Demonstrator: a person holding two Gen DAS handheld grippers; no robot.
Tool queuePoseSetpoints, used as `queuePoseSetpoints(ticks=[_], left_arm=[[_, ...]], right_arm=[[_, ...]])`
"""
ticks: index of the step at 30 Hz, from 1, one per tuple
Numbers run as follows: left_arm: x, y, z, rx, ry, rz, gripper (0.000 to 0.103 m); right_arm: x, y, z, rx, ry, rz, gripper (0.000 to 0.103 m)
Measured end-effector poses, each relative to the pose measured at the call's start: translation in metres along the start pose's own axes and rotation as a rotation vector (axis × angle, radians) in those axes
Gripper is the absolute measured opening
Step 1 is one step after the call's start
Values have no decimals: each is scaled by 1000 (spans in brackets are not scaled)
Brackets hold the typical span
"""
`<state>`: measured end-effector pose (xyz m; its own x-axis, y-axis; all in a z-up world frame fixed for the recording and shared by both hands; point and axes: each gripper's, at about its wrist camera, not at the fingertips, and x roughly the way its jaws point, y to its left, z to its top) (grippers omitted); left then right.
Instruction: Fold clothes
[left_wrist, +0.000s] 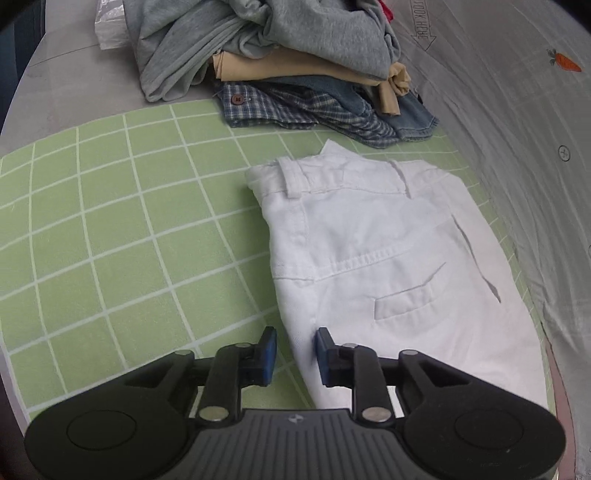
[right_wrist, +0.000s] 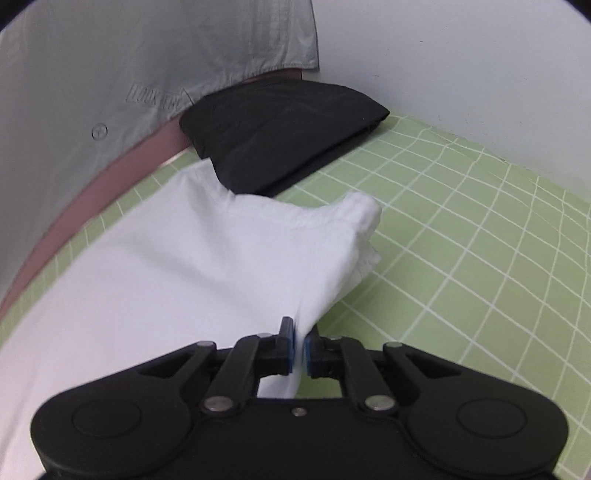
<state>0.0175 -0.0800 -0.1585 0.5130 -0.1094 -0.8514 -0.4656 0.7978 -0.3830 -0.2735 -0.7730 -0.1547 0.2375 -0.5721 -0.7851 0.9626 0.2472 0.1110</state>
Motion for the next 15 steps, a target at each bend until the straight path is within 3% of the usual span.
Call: queuePoseSetpoints(ticks=[3, 5, 7, 12, 15], left_arm=[[-16, 2, 8, 46, -50, 21, 36], [-24, 2, 13, 90, -81, 45, 40], [-29, 0, 14, 132, -86, 44, 42], [-37, 1, 2, 139, -68, 18, 46], [-43, -1, -8, 154, -55, 5, 47]], right_arm=[[-12, 17, -15, -71, -10, -45, 45], [-21, 34, -26, -140, -20, -55, 48], [-28, 50, -37, -177, -24, -32, 66], [-32, 68, -60, -120, 35, 45, 77], [-32, 72, -76, -109, 72, 106, 77]])
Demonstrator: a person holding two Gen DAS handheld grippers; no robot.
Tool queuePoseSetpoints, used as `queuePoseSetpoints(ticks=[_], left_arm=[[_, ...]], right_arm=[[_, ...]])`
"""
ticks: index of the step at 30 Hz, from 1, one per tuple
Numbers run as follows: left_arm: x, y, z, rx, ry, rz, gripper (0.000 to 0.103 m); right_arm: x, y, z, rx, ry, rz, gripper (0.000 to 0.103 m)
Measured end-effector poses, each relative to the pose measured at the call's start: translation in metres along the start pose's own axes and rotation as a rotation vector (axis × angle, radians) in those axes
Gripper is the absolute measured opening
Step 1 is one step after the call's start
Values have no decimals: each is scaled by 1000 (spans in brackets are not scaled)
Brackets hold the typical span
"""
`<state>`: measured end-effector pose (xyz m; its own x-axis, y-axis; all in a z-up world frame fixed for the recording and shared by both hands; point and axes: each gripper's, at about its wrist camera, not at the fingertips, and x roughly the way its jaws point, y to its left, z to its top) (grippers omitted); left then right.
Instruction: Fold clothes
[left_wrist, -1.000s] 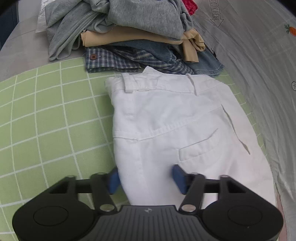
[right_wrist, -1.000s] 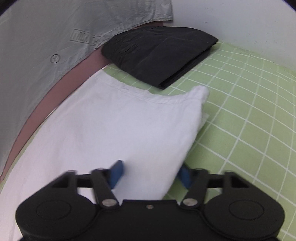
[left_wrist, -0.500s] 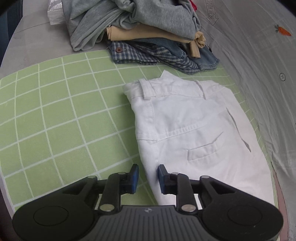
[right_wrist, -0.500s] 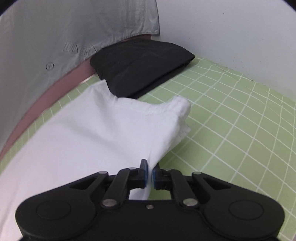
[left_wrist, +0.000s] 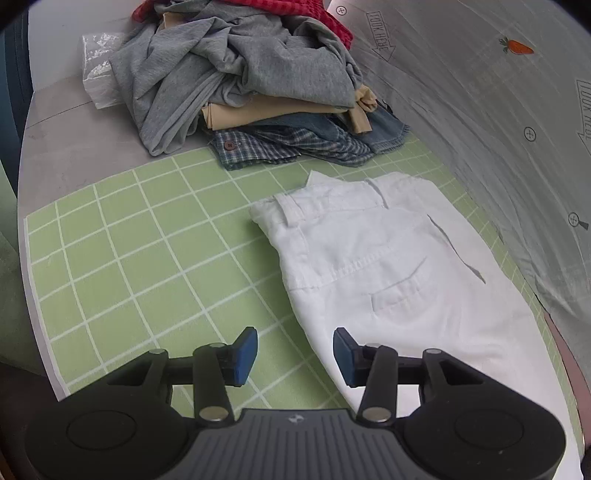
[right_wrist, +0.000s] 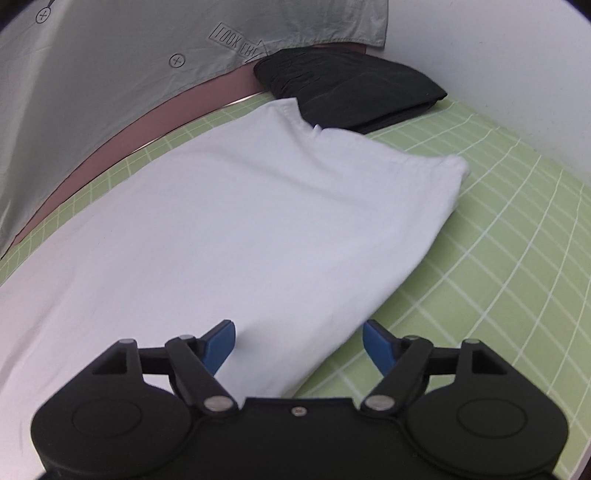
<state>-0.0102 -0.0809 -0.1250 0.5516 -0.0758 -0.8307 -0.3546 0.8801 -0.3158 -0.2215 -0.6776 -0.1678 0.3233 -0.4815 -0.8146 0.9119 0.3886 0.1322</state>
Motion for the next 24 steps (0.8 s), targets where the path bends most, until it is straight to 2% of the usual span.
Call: queuePoseSetpoints(ticks=[3, 4, 5, 6, 7, 8, 10, 13, 16, 19, 21, 24], left_arm=[[-7, -5, -10, 26, 9, -9, 48], [-10, -7, -13, 35, 7, -9, 48], [-13, -9, -16, 44, 6, -9, 48], [-16, -10, -19, 52, 5, -7, 48], [-20, -12, -22, 62, 3, -5, 48], [-24, -14, -25, 72, 1, -3, 48], [-31, -16, -31, 95, -3, 5, 49], [-40, -17, -42, 117, -13, 31, 49], [-52, -13, -53, 116, -22, 62, 50], [-63, -6, -65, 130, -30, 83, 58], [-64, 1, -70, 138, -26, 98, 59], [-59, 11, -69, 120, -7, 111, 59]], right_arm=[[2, 3, -13, 6, 28, 67, 71], [3, 3, -16, 9, 32, 89, 61], [1, 2, -18, 4, 20, 94, 56], [0, 1, -20, -4, 3, 92, 39], [-2, -4, -20, 0, -10, 103, 14], [-3, -9, -20, 9, -21, 119, 11], [-5, -23, -18, 31, -34, 146, 7], [0, -37, -17, 3, -42, 120, 7], [1, -52, -18, 11, -54, 141, 2], [0, -45, -19, -61, -65, 128, 3], [-1, -37, -21, -130, -80, 102, 4], [-4, -31, -23, -150, -81, 73, 8]])
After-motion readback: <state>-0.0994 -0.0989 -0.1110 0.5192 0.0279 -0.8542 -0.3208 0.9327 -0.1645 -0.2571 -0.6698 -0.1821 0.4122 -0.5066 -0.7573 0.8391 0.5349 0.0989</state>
